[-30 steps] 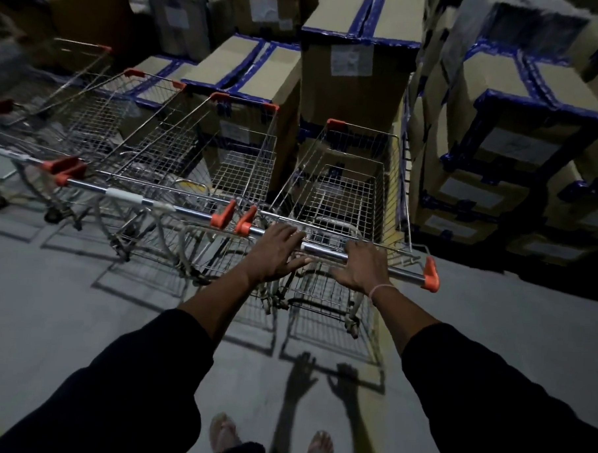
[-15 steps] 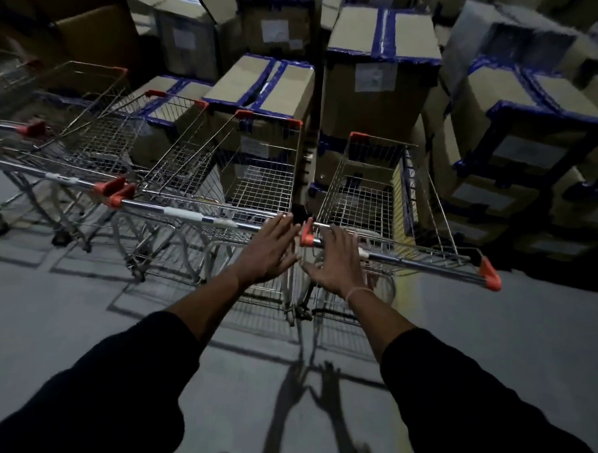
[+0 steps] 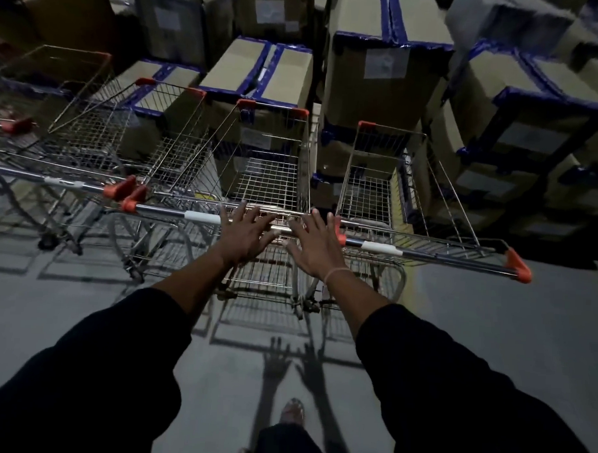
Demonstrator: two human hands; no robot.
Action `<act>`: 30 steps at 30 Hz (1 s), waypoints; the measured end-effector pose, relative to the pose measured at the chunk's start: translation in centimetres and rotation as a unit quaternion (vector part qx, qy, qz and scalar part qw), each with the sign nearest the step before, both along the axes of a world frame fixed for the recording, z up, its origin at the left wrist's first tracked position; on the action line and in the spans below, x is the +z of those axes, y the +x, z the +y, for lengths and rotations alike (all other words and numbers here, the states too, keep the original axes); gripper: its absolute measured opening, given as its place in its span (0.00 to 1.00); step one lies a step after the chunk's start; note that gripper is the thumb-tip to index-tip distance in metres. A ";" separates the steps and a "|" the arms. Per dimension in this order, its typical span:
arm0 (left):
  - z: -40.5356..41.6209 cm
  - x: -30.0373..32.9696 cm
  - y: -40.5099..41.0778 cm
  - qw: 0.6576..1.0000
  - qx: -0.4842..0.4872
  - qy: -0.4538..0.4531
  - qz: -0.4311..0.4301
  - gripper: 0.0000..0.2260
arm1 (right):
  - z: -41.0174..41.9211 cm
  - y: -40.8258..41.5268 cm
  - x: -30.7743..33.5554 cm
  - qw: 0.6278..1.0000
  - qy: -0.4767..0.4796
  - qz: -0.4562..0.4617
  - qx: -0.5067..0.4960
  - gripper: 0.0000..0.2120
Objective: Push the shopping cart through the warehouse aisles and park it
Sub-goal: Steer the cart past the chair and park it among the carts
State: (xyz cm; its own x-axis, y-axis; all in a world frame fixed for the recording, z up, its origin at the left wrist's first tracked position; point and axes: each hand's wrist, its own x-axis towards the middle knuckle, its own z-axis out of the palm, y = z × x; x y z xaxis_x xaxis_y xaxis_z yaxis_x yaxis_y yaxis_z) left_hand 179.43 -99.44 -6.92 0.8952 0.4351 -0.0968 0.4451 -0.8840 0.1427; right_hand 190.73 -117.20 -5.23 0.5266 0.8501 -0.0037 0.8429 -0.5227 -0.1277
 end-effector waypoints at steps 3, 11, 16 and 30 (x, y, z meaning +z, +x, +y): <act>0.5 0.1 0.9 0.998 0.025 -0.012 0.048 0.33 | 1.2 0.7 0.4 1.000 -0.020 0.011 0.006 0.28; 1.3 0.2 1.2 0.998 0.001 -0.017 0.067 0.29 | 3.6 1.6 1.4 0.991 -0.123 -0.002 0.056 0.31; 2.6 0.5 1.0 0.996 -0.040 -0.053 0.059 0.28 | 4.0 2.0 0.4 0.991 -0.121 -0.005 0.052 0.30; 5.9 0.3 -3.3 0.996 0.043 -0.056 0.048 0.35 | 4.1 1.3 -0.8 0.986 -0.163 0.016 -0.021 0.48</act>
State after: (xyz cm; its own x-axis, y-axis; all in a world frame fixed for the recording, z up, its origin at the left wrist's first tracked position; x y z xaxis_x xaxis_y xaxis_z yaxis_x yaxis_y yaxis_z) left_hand 176.09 -93.56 -6.62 0.8395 0.4916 -0.2315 0.5348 -0.8230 0.1914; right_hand 192.01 -113.06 -6.08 0.5556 0.7788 -0.2910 0.8184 -0.5740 0.0263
